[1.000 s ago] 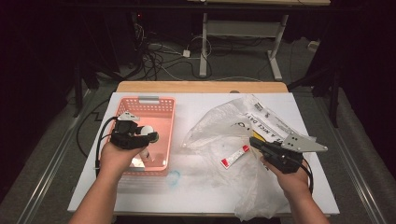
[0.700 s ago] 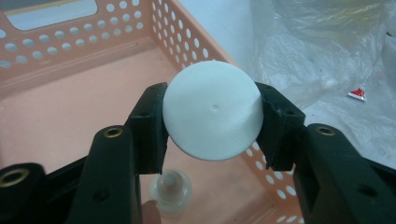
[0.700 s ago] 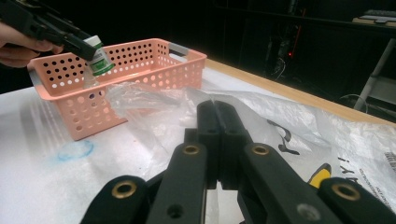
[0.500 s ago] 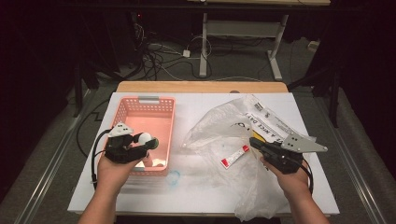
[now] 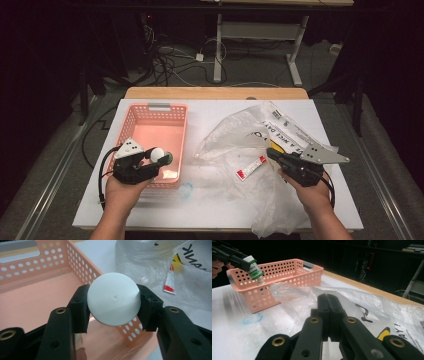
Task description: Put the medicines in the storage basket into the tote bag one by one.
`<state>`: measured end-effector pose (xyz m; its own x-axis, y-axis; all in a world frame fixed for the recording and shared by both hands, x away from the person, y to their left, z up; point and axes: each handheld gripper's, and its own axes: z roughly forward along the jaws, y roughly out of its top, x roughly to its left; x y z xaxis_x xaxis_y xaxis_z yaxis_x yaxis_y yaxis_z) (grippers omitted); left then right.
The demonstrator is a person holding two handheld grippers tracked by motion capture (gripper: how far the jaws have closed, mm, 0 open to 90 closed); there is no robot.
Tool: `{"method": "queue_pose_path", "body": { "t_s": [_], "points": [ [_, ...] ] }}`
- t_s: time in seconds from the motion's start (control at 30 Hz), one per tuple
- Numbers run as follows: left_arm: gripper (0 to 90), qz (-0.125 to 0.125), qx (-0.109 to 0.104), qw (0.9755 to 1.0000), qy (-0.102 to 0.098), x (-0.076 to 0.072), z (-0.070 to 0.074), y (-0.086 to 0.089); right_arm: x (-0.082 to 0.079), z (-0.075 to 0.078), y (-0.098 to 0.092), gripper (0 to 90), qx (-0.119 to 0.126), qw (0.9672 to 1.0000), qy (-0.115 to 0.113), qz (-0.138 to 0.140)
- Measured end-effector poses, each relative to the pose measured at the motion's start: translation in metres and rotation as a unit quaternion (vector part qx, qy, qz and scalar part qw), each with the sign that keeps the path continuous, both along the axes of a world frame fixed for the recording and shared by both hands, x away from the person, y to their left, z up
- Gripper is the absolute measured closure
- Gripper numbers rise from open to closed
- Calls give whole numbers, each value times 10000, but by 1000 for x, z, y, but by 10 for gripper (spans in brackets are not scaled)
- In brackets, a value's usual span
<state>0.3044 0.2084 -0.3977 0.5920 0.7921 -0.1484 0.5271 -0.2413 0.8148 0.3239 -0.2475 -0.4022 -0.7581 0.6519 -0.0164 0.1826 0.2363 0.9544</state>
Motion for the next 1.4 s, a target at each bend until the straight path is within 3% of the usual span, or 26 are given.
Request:
{"method": "queue_pose_path", "body": {
  "t_s": [0.77,0.87,0.93,1.4],
  "points": [
    [487,-566,-105,9982,-174,-15,9,-36,0,1,1,900,43,10000,-19,46],
    [487,-663,-134,9975,-181,-17,10,-42,-1,2,1,900,46,10000,-23,48],
    [487,-750,-266,9967,-137,-18,10,-45,-1,2,1,900,48,10000,-28,47],
    [487,-1086,-134,9938,-174,-26,7,-71,-2,3,2,900,65,10000,-33,55]
  ]
}}
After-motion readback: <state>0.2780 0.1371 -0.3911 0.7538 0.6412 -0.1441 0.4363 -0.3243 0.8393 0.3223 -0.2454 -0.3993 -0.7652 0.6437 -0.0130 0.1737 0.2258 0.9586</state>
